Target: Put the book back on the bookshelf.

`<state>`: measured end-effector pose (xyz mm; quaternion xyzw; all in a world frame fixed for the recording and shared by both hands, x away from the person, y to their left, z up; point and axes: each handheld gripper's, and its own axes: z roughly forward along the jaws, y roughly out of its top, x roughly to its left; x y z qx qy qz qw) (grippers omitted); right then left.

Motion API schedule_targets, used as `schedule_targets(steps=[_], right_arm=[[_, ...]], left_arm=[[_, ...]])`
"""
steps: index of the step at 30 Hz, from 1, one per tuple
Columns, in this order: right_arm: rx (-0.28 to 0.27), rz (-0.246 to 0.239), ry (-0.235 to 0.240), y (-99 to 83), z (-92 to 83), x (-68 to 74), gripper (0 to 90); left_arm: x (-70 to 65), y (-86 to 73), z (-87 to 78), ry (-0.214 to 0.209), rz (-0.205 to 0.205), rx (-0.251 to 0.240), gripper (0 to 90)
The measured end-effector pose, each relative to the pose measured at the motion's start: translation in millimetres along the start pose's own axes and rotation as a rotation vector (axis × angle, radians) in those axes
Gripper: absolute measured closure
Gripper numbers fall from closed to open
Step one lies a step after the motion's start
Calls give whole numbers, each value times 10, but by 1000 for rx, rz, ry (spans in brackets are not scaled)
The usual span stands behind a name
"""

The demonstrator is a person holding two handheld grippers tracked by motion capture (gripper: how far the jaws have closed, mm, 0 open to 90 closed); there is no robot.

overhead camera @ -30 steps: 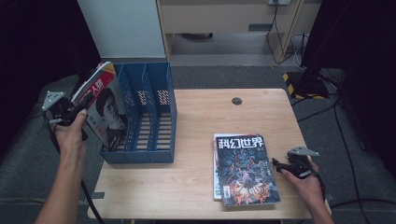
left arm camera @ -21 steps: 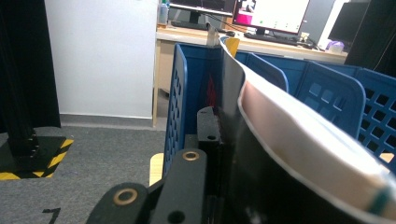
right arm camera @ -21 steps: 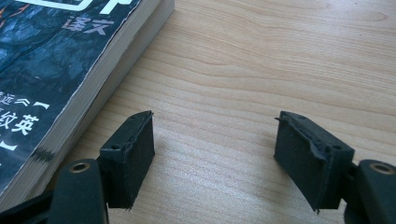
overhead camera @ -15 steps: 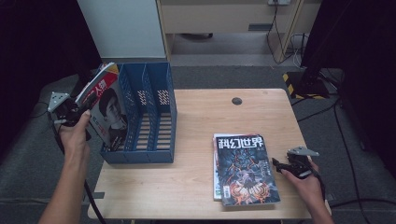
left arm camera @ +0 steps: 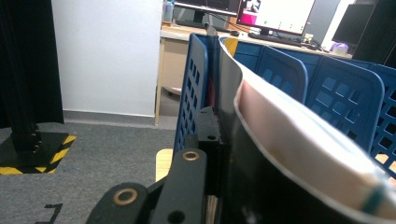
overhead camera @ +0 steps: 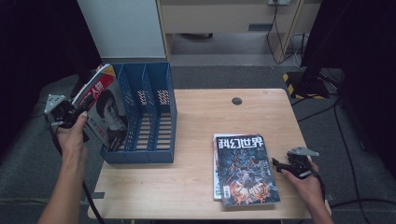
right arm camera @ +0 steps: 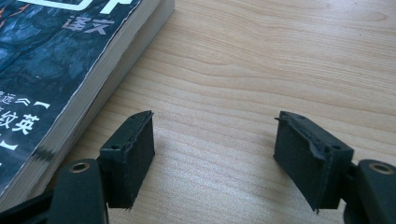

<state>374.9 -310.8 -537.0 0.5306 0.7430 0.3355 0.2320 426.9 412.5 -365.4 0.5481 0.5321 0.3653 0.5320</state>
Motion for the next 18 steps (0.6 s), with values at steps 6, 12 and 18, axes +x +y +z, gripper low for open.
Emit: schedule_targets(steps=[6, 12, 18], right_arm=[[-1, -2, -1, 0, 1, -1, 287], [-1, -2, -1, -1, 1, -1, 286], [-1, -2, -1, -1, 1, 0, 286]], left_arm=[[9, -14, -2, -5, -5, -2, 858], [12, -37, -5, -1, -7, 5, 856], [13, -54, -6, 0, -4, 15, 855]])
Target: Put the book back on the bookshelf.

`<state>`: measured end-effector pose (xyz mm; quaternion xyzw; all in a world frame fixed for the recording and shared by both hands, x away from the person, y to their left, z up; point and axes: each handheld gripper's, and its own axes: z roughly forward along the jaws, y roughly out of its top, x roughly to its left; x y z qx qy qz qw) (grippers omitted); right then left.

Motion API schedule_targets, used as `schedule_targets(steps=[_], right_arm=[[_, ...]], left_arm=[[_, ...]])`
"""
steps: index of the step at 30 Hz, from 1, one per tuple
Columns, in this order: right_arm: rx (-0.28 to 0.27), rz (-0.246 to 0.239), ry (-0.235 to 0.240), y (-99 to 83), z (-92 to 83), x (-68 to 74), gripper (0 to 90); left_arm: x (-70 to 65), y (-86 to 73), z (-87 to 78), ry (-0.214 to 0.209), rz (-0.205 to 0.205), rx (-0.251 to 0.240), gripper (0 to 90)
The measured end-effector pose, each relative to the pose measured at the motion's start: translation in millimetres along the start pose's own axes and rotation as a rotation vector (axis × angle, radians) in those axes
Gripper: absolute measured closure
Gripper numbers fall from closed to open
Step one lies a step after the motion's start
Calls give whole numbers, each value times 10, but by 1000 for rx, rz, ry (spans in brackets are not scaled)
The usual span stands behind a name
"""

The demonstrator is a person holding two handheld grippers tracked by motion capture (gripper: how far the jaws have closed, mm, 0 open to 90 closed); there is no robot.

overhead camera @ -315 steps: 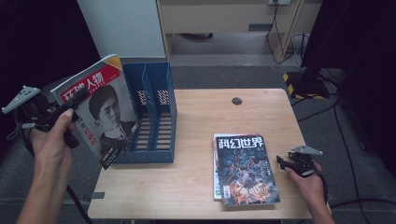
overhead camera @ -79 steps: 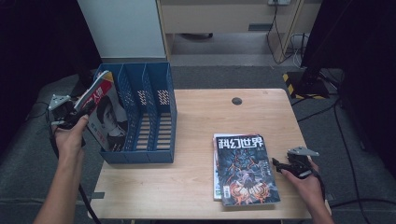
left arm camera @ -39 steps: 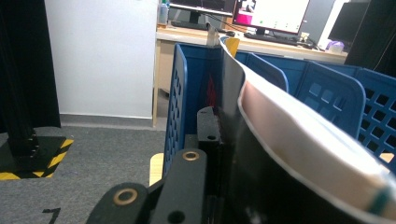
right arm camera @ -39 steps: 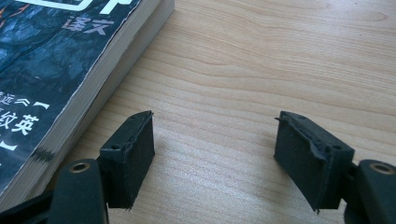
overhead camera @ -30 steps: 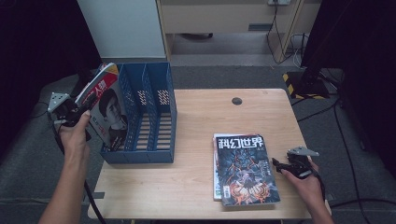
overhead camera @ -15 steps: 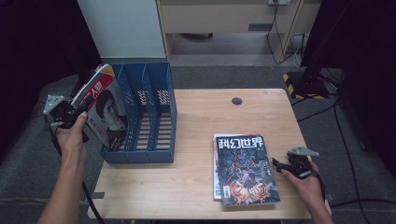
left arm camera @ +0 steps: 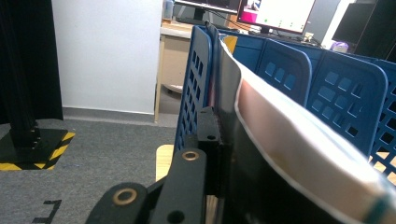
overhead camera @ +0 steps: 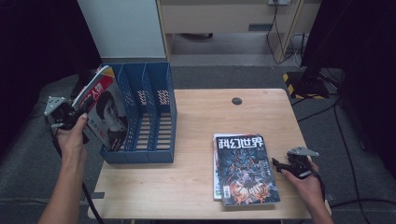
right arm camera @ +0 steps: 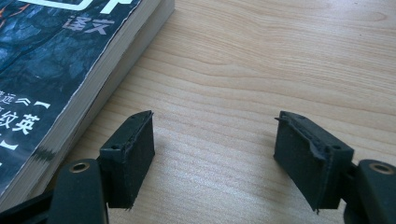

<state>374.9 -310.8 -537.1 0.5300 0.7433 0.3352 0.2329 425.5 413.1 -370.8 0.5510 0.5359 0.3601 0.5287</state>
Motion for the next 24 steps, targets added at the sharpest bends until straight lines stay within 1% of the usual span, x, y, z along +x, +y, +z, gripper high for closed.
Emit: schedule_targets(steps=[3, 13, 17, 24], right_arm=[[0, 0, 0, 0, 0, 0, 285], [0, 0, 1, 0, 0, 1, 284], [0, 0, 1, 0, 0, 1, 283], [1, -1, 2, 1, 1, 2, 279]], left_arm=[[-6, -10, 4, 4, 15, 13, 855], [-13, -29, -9, 4, 9, 9, 853], [-22, -22, -14, 9, 13, 21, 847], [-27, -20, -22, 1, 12, 29, 835]])
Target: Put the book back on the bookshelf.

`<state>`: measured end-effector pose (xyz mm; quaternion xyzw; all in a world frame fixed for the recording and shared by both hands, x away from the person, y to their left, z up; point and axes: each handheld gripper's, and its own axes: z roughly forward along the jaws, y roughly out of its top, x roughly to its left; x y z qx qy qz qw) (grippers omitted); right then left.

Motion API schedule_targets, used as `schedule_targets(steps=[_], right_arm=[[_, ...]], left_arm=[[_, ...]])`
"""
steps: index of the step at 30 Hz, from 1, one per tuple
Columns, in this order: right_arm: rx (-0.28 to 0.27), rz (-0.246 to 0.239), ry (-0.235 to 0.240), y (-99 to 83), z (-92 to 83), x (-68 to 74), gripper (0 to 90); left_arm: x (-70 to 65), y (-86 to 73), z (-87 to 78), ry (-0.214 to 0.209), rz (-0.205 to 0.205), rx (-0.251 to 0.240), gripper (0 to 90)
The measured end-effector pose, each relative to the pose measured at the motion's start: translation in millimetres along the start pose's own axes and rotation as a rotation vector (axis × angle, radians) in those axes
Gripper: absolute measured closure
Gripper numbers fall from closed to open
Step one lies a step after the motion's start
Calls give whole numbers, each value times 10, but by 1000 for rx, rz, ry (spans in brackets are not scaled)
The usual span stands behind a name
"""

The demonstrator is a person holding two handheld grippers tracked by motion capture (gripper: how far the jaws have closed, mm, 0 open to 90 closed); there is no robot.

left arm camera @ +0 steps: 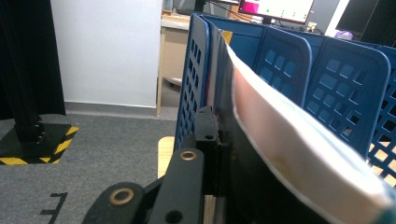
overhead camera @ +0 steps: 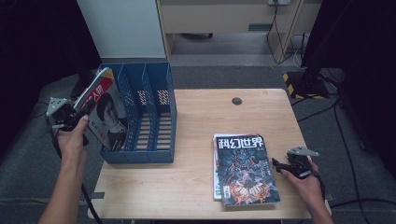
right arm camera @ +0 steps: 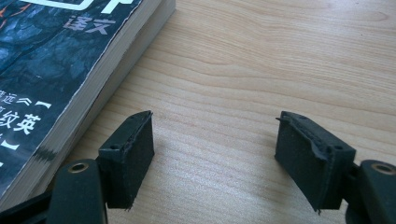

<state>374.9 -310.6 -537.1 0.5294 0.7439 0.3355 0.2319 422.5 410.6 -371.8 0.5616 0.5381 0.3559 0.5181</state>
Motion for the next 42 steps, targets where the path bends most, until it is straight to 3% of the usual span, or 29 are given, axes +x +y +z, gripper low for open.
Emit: schedule_targets(steps=[8, 33, 42], right_arm=[[0, -1, 2, 1, 2, 1, 272], [3, -3, 2, 4, 8, 10, 246], [8, -11, 8, 6, 9, 11, 229]], left_arm=[[-17, -2, 2, -1, 2, 15, 760], [-63, -18, -38, 15, 12, 39, 395], [-71, -59, -136, 14, 20, 85, 309]])
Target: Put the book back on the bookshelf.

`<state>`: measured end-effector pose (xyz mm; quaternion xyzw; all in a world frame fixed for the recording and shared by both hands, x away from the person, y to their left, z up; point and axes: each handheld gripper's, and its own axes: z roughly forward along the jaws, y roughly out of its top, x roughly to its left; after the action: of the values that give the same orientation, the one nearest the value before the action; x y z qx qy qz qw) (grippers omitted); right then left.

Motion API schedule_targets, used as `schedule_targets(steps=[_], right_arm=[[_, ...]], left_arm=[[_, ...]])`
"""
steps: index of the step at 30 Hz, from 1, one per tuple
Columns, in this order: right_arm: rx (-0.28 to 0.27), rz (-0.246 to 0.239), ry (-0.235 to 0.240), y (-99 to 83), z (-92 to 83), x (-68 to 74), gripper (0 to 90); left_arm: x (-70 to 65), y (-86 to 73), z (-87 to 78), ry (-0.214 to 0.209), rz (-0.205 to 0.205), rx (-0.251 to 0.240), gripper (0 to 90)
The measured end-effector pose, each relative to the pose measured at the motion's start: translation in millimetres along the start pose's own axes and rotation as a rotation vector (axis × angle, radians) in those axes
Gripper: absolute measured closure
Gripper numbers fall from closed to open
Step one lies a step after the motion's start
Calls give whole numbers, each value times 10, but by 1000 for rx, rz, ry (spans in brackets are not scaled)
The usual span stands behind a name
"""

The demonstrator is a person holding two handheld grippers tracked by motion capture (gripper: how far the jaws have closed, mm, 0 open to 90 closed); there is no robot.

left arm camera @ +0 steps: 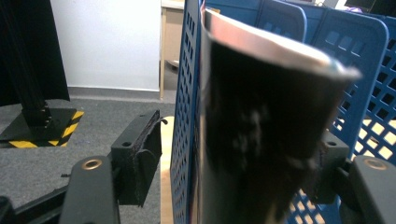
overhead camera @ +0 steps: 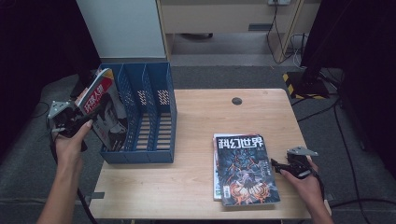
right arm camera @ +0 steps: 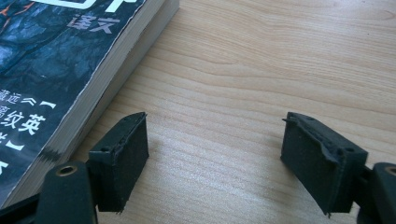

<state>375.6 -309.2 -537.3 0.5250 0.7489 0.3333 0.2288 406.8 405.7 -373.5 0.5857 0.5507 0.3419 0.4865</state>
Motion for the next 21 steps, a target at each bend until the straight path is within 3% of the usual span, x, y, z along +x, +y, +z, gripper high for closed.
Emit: schedule_targets(steps=[5, 8, 21], right_arm=[[2, 6, 2, 3, 3, 7, 219], [1, 6, 1, 4, 7, 9, 215], [5, 9, 3, 5, 5, 17, 205]], left_arm=[[-41, -67, -83, 11, 48, 47, 298], [-48, -122, -138, 6, 36, 60, 292], [-174, -353, -384, -23, 61, 103, 300]])
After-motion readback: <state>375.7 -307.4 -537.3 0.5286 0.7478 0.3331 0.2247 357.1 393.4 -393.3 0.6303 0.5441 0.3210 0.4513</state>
